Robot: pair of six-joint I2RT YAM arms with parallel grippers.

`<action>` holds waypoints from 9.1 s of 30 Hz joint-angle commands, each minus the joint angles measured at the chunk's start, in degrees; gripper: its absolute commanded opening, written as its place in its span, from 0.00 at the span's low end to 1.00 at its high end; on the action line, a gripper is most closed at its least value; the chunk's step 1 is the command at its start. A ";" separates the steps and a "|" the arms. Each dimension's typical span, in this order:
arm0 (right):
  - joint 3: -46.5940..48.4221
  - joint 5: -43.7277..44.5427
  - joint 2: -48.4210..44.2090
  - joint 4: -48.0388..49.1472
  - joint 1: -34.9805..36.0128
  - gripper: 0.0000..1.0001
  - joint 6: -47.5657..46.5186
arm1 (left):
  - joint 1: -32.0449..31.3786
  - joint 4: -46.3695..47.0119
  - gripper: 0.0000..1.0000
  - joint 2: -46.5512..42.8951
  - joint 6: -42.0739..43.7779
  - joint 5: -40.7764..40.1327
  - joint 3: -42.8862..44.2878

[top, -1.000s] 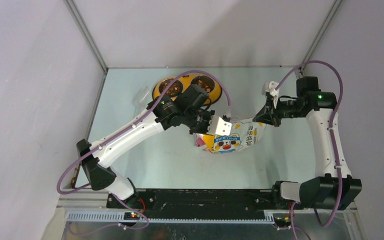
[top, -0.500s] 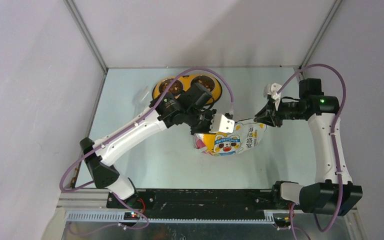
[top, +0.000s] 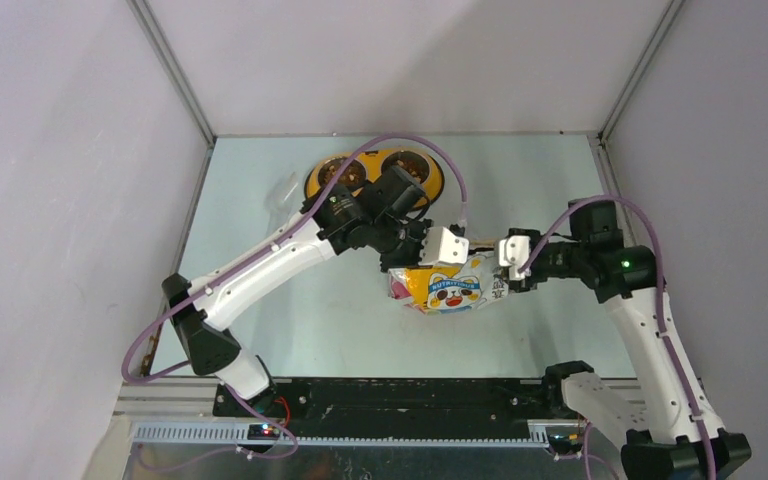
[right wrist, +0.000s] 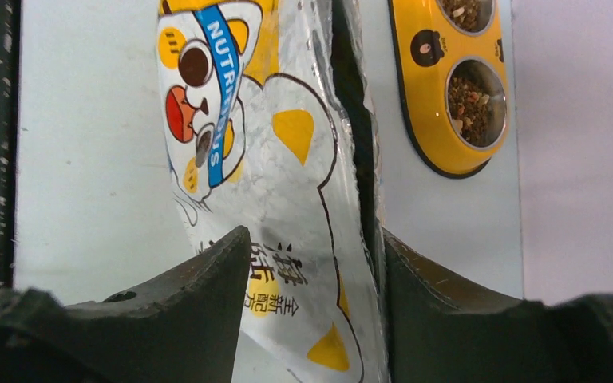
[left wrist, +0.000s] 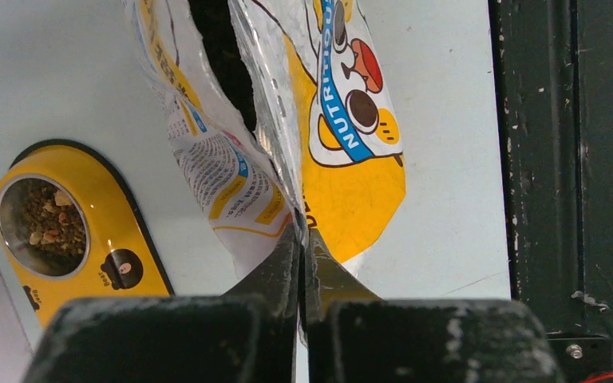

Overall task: Serve the pet food
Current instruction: Close the pet food bag at the center of the board.

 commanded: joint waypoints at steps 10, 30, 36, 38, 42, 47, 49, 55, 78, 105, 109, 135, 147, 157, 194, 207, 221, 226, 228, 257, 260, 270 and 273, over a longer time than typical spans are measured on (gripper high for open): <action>-3.93 12.34 -0.58 9.79 5.29 0.50 1.36 | 2.41 -1.39 0.00 0.59 -1.71 0.51 0.58; -8.68 18.82 -4.55 11.76 7.40 0.45 2.83 | 3.11 -1.65 0.00 1.05 -2.20 0.86 1.00; -8.30 18.72 -6.72 13.58 7.42 0.64 7.32 | 3.10 -1.53 0.00 1.36 -2.49 0.38 1.10; -7.41 18.05 -6.90 12.82 7.40 0.66 8.06 | 3.17 -1.40 0.00 1.42 -2.65 0.22 1.19; -5.65 16.41 -6.94 11.31 7.39 0.67 8.28 | 3.30 -1.49 0.00 1.59 -2.87 0.05 1.68; -4.63 15.38 -7.28 10.22 7.42 0.67 8.31 | 3.89 -2.30 0.00 1.60 -2.81 1.70 2.40; -4.59 15.85 -7.43 10.16 7.34 0.63 8.28 | 3.90 -2.60 0.00 1.36 -2.50 2.17 2.46; -4.71 17.52 -7.63 8.71 7.42 0.47 6.55 | 4.18 -3.25 0.00 0.85 -2.06 2.27 2.47; -1.83 14.52 -4.91 9.85 4.36 0.00 11.56 | 4.06 -9.06 0.00 1.18 1.75 0.35 7.05; 20.92 -13.27 17.67 -5.35 -12.18 0.00 27.83 | 0.58 -7.15 0.49 2.24 -3.07 -8.52 12.14; 20.46 -13.19 17.65 -5.14 -12.18 0.00 27.74 | 0.58 -7.38 0.60 4.84 -3.68 -7.02 14.98; 19.41 -12.43 18.05 -4.14 -12.18 0.00 28.54 | -2.63 -4.68 0.00 13.71 -6.42 -10.61 22.47; 20.87 -14.10 21.55 -3.90 -12.25 0.00 33.24 | -3.05 3.90 0.50 8.94 -8.22 -15.57 16.02; 23.17 -16.53 25.59 -7.18 -12.81 0.00 34.07 | -6.99 4.98 0.42 11.34 -5.36 -19.55 16.39; 11.41 -9.43 9.81 -1.03 -5.59 0.35 17.78 | 0.39 -0.97 0.00 11.47 -11.31 -3.28 17.94; -3.59 -5.66 -0.89 12.61 -0.08 0.50 8.86 | 1.19 -0.21 0.11 10.95 -11.98 -1.84 16.52; -5.63 1.16 -3.87 11.99 4.59 0.44 1.24 | 1.18 2.83 0.67 6.61 -11.19 -2.20 8.00; -5.63 3.69 -4.95 11.09 7.16 0.32 0.28 | 1.59 3.07 0.67 4.78 -11.43 -2.71 6.86; -5.63 5.07 -4.99 11.53 7.88 0.29 0.65 | 2.01 2.66 0.67 4.56 -11.64 -2.25 7.31; -5.91 17.84 -3.98 19.57 13.06 0.00 9.23 | 4.36 -1.13 0.62 -2.60 -8.85 -1.35 0.03; -3.11 14.95 -1.96 18.72 11.69 0.00 11.87 | 4.36 0.25 0.48 -3.78 -8.79 -2.39 -1.71; 7.18 -3.35 9.61 6.37 1.42 0.00 17.40 | 4.62 3.10 0.01 -4.76 -8.05 -1.62 -3.87; 9.33 -6.19 12.43 3.82 0.05 0.00 17.08 | 4.62 2.88 0.00 -4.78 -7.62 0.05 -3.64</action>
